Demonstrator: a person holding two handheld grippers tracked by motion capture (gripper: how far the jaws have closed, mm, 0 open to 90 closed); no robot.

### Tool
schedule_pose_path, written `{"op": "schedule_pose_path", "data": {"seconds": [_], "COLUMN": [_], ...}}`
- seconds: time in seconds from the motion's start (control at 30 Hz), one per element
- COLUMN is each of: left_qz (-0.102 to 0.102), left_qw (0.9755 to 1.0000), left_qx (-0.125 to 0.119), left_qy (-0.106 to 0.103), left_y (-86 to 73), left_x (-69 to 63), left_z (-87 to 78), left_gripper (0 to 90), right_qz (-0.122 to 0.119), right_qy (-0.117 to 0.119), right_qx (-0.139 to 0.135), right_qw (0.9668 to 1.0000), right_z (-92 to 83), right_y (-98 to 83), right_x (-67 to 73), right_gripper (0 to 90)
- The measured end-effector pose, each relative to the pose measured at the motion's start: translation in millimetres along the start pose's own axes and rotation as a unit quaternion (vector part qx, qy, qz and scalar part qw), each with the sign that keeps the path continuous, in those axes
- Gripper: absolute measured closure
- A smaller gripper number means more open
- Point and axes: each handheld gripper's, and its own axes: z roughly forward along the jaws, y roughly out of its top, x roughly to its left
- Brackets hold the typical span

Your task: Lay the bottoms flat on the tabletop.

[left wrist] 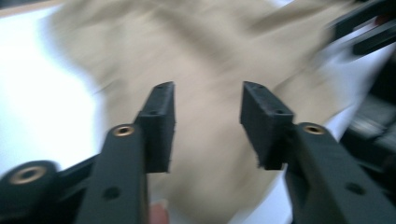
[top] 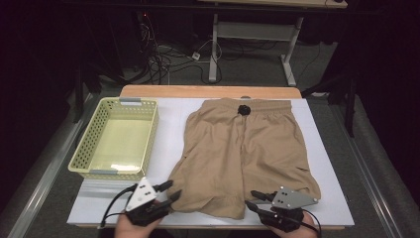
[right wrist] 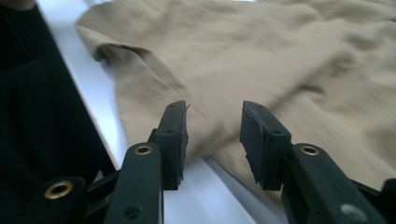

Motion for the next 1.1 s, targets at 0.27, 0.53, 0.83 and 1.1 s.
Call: {"op": "schedule_pose_path", "data": {"seconds": [0.27,0.53,0.83,1.1], "left_qz": [-0.070,-0.045,-0.020,-0.022], "left_qw": [0.9940,0.9951,0.9938,0.9947], "left_qx": [0.079,0.084,0.102,0.100], "left_qy": [-0.029,-0.025,-0.039,-0.001], "left_y": [-29.9,-30.6,-24.9,-19.6], "left_x": [9.1,-14.6,-15.3,15.0], "left_z": [17.1,33.4,31.5,-22.0], "left_gripper": [53.1,66.6,85.4,85.6], "right_qz": [-0.018,-0.028,-0.023,-0.022], "right_qy": [0.045,0.060,0.049,0.042], "right_qx": [0.025,0.041,0.062,0.061], "right_qw": [0.9985,0.9969,0.9965,0.9970], "right_z": [33.0,49.9,47.3,39.3], "right_y": [9.6,13.0,4.0,0.4], "right_x": [8.9,14.5,14.7,17.6], "right_gripper": [57.7,56.2,54.9,54.9]}}
